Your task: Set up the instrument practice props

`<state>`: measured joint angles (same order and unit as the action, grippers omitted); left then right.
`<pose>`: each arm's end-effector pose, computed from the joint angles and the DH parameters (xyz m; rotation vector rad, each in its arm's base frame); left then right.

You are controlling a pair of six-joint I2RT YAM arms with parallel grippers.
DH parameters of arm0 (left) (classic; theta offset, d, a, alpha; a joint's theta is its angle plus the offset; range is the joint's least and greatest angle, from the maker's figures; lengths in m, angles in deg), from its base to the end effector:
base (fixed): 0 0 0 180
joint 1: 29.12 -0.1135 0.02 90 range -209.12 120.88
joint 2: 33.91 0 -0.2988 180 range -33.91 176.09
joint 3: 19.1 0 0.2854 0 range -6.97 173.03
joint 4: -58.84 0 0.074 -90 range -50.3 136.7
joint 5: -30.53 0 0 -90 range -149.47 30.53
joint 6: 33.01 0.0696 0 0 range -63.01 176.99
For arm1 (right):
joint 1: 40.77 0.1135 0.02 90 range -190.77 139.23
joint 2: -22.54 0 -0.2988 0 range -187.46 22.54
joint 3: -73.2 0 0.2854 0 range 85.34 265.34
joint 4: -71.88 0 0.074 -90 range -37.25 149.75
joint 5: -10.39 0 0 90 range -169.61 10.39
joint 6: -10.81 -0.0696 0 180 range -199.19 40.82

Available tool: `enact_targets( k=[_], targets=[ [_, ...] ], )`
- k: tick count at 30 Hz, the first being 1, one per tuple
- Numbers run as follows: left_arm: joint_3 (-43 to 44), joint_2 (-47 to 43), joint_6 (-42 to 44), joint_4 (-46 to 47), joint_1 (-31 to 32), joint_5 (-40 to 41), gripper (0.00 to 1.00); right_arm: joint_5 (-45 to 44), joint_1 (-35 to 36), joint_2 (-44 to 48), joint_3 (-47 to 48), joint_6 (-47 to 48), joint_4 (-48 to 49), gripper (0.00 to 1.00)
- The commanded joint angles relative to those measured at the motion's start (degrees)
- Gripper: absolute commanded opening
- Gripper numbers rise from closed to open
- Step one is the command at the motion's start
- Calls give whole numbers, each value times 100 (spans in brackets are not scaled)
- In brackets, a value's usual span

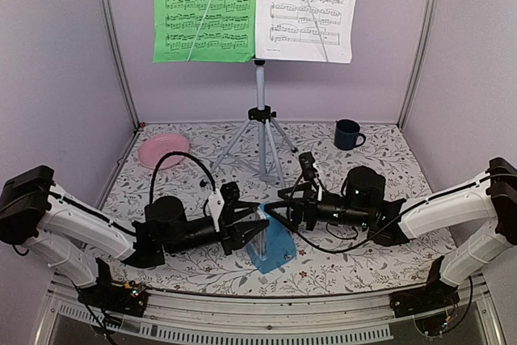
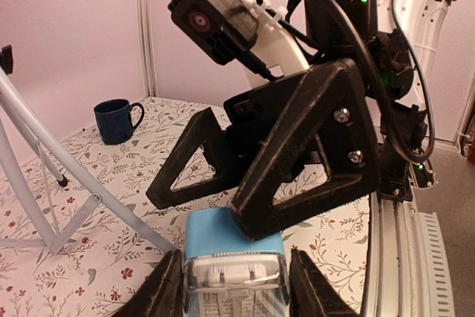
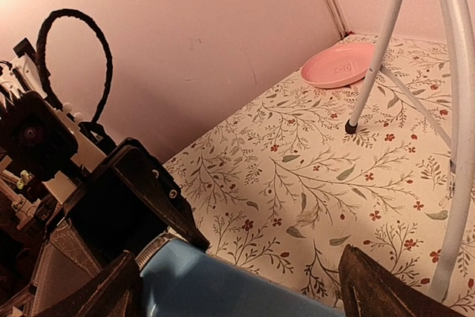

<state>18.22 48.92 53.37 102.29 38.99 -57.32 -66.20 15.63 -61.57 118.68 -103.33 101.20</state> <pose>0.1240 -0.3017 0.2012 0.8751 1.4446 -0.9287 0.1814 0.3022 0.2096 -0.7049 1.7594 1.2047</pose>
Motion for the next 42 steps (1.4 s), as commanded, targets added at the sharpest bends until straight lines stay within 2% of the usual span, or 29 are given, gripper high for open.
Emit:
enact_targets(
  k=[1, 10, 14, 19, 24, 29, 34, 38, 42],
  targets=[
    [-424, -107, 251, -96, 30, -282, 31, -690, -132, -426, -451, 428, -1625, 92],
    [-480, -2, 423, 115, 58, -215, 30, -686, -135, -337, -463, 454, -1785, 92],
    [-230, 256, 519, 178, 57, -240, 29, -22, -129, -73, -247, 409, -1757, 96],
    [130, 636, 613, 230, 100, -268, 28, 1016, -88, 59, 410, -152, -1920, 100],
    [152, 616, 658, 221, 127, -243, 28, 1029, -87, 11, 863, -494, -2603, 100],
    [-102, 442, 702, 323, 126, -187, 28, 969, -182, -64, 542, -674, -2868, 98],
    [-259, 586, 759, 684, 127, -236, 28, 1219, -479, -166, 37, -970, -2640, 90],
    [-257, 760, 837, 951, 132, -272, 28, 1640, -646, -374, -161, -1217, -2264, 88],
    [-269, 808, 921, 1012, 130, -267, 27, 1685, -787, -419, -256, -1350, -2190, 85]
  ],
)
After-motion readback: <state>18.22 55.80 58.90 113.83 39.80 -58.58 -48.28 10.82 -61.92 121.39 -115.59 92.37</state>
